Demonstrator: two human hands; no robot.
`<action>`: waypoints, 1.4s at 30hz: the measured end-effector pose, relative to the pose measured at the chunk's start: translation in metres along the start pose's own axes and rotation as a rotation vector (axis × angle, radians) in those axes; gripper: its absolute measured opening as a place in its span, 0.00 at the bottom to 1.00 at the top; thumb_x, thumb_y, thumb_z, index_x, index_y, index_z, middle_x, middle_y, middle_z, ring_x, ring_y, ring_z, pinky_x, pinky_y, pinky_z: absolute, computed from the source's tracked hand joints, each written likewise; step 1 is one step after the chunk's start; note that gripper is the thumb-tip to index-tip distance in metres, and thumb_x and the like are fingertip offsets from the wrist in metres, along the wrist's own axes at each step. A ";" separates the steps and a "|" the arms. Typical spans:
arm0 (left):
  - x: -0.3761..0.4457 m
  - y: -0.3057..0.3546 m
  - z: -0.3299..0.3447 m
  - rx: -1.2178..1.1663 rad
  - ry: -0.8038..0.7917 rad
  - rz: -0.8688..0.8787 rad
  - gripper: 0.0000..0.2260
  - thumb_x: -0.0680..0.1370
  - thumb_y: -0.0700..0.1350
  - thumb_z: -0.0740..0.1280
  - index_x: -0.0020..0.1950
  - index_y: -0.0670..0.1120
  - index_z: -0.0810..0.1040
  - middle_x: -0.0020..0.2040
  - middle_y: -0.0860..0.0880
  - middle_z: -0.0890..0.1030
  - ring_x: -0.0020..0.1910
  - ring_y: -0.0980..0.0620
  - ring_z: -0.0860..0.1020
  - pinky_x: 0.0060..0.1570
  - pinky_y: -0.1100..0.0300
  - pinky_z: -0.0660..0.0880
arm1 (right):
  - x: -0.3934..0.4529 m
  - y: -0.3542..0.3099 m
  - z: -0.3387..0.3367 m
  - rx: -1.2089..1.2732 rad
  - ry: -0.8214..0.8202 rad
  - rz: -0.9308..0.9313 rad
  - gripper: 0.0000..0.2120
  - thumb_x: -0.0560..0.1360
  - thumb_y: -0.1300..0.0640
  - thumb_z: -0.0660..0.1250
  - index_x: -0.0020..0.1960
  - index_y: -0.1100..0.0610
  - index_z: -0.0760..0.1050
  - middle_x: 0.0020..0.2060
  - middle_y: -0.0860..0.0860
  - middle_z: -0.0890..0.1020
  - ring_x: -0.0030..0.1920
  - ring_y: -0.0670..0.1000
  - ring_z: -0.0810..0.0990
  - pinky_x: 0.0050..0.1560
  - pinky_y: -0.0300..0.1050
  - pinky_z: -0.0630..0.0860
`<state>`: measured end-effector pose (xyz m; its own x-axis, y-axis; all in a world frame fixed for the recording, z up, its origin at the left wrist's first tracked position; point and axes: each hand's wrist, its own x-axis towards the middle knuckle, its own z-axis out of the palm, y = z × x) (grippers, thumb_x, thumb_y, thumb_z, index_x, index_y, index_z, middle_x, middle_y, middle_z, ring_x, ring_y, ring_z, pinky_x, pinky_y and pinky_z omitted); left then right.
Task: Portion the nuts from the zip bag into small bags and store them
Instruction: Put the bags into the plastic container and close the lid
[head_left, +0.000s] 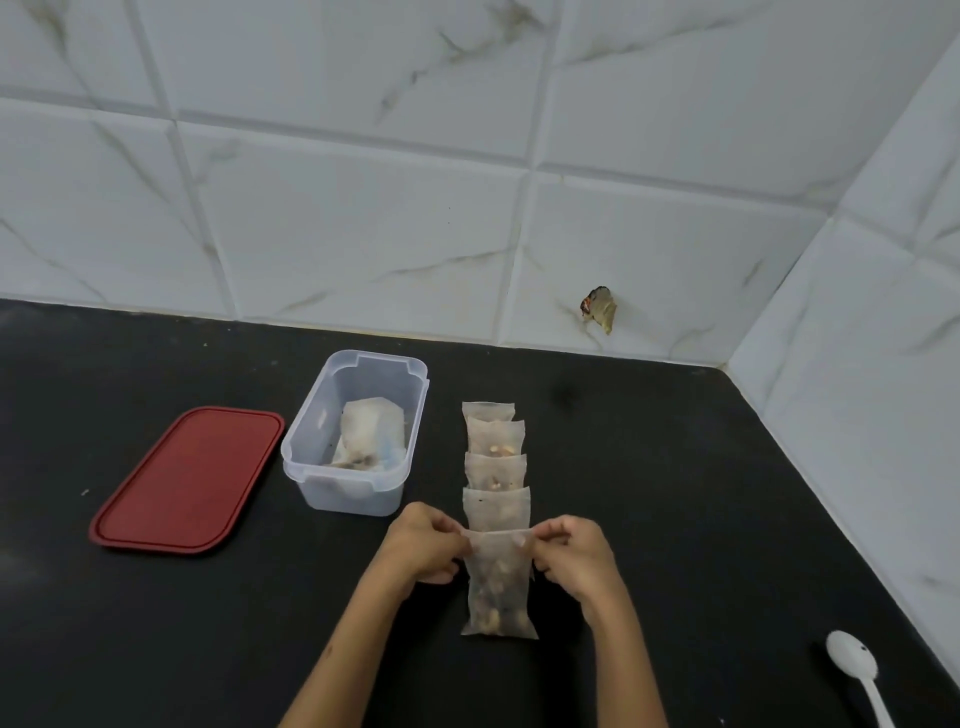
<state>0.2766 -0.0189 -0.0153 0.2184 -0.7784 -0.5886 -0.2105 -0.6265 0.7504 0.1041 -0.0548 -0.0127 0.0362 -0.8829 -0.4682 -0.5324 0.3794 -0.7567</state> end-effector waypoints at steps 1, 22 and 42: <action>-0.001 -0.001 0.000 -0.022 -0.009 -0.002 0.01 0.75 0.40 0.71 0.46 0.44 0.81 0.44 0.44 0.82 0.35 0.55 0.79 0.41 0.60 0.81 | 0.001 0.001 -0.001 0.010 -0.012 0.000 0.05 0.71 0.58 0.73 0.46 0.55 0.78 0.40 0.52 0.83 0.40 0.47 0.80 0.38 0.39 0.76; 0.012 0.004 0.021 -0.209 0.314 0.207 0.05 0.75 0.40 0.70 0.40 0.47 0.82 0.40 0.51 0.83 0.41 0.58 0.79 0.36 0.68 0.72 | 0.022 0.000 0.013 0.239 0.123 -0.210 0.04 0.72 0.61 0.72 0.40 0.53 0.83 0.38 0.48 0.85 0.44 0.47 0.83 0.49 0.44 0.80; 0.009 0.062 -0.110 -0.253 0.592 0.604 0.08 0.75 0.42 0.71 0.43 0.50 0.73 0.39 0.46 0.81 0.40 0.47 0.82 0.39 0.50 0.81 | -0.004 -0.150 0.065 0.243 0.373 -0.578 0.05 0.73 0.59 0.71 0.47 0.51 0.76 0.33 0.45 0.81 0.35 0.43 0.80 0.42 0.40 0.77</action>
<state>0.3703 -0.0600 0.0589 0.6109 -0.7811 0.1296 -0.2475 -0.0329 0.9683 0.2385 -0.0897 0.0731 -0.0589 -0.9798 0.1912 -0.3113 -0.1640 -0.9361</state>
